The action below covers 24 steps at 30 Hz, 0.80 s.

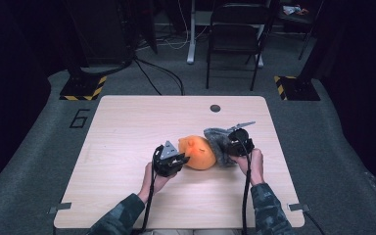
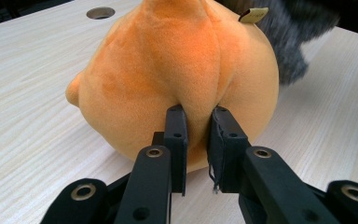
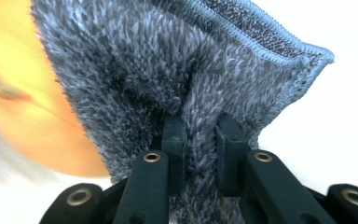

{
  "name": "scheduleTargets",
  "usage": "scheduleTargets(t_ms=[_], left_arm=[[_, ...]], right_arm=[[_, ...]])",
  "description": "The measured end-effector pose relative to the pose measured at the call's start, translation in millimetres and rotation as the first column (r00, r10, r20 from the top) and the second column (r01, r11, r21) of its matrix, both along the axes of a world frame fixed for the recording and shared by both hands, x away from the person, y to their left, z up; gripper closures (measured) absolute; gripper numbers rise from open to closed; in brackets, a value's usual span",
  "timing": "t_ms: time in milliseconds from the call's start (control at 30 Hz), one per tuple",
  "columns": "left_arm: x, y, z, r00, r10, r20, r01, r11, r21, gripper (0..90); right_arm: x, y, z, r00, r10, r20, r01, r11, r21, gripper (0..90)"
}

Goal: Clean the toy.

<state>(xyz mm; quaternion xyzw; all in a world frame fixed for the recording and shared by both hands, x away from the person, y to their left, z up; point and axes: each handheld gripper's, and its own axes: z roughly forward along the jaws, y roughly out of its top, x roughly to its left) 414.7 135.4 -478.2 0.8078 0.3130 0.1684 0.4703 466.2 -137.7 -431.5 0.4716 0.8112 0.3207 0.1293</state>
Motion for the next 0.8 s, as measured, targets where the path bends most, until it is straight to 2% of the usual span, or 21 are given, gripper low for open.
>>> scheduleTargets(t_ms=[133, 200, 300, 367, 467, 567, 633, 667, 733, 800], left_arm=[[-0.2, -0.1, 0.2, 1.0000, 0.000, 0.003, 0.000, 1.0000, 0.002, 78.0], [-0.7, -0.4, 0.8, 1.0000, -0.005, 0.000, 0.005, 1.0000, 0.005, 77.9], [-0.5, -0.7, 0.5, 1.0000, -0.008, -0.001, 0.008, 0.9999, 0.010, 77.7], [0.0, -0.8, -0.8, 1.0000, -0.005, -0.002, 0.005, 1.0000, 0.006, 77.0], [-0.2, -0.1, -0.4, 0.9999, -0.013, -0.006, 0.013, 0.9999, 0.005, 75.5], [-0.8, -0.3, 0.2, 0.9999, -0.011, 0.008, 0.011, 0.9996, 0.027, 67.0], [-2.4, -0.5, 0.9, 0.9995, -0.003, 0.032, 0.000, 0.9969, 0.078, 58.5], [-2.2, -0.1, 0.8, 0.9995, 0.000, 0.033, -0.003, 0.9967, 0.081, 52.4], [-1.6, -0.6, -1.1, 0.9992, 0.007, 0.039, -0.010, 0.9964, 0.084, 47.8], [0.0, -1.4, -4.4, 0.9994, -0.008, 0.034, 0.005, 0.9952, 0.098, 44.0]], right_arm=[[-9.7, 9.1, 21.0, 0.9963, 0.064, 0.057, -0.066, 0.997, 0.049, 77.2], [-15.1, 19.8, 26.7, 0.9922, 0.107, 0.064, -0.111, 0.992, 0.055, 77.2], [-17.1, 34.5, 21.0, 0.9863, 0.159, 0.042, -0.160, 0.987, 0.014, 77.3], [-16.2, 40.2, 11.5, 0.9889, 0.145, 0.032, -0.145, 0.989, -0.002, 77.5], [-14.1, 39.1, 6.9, 0.9896, 0.141, 0.029, -0.141, 0.990, 0.012, 77.4], [-14.2, 39.0, 4.6, 0.9900, 0.138, 0.030, -0.138, 0.990, -0.004, 77.2], [-12.8, 38.1, 0.8, 0.9894, 0.142, 0.030, -0.142, 0.990, -0.004, 77.1], [-12.1, 38.5, -2.1, 0.9902, 0.137, 0.026, -0.138, 0.990, 0.012, 77.0], [-11.7, 38.3, -4.3, 0.9889, 0.146, 0.026, -0.146, 0.989, 0.008, 77.0], [-11.7, 39.2, -4.0, 0.9881, 0.150, 0.032, -0.150, 0.989, -0.003, 76.9]])
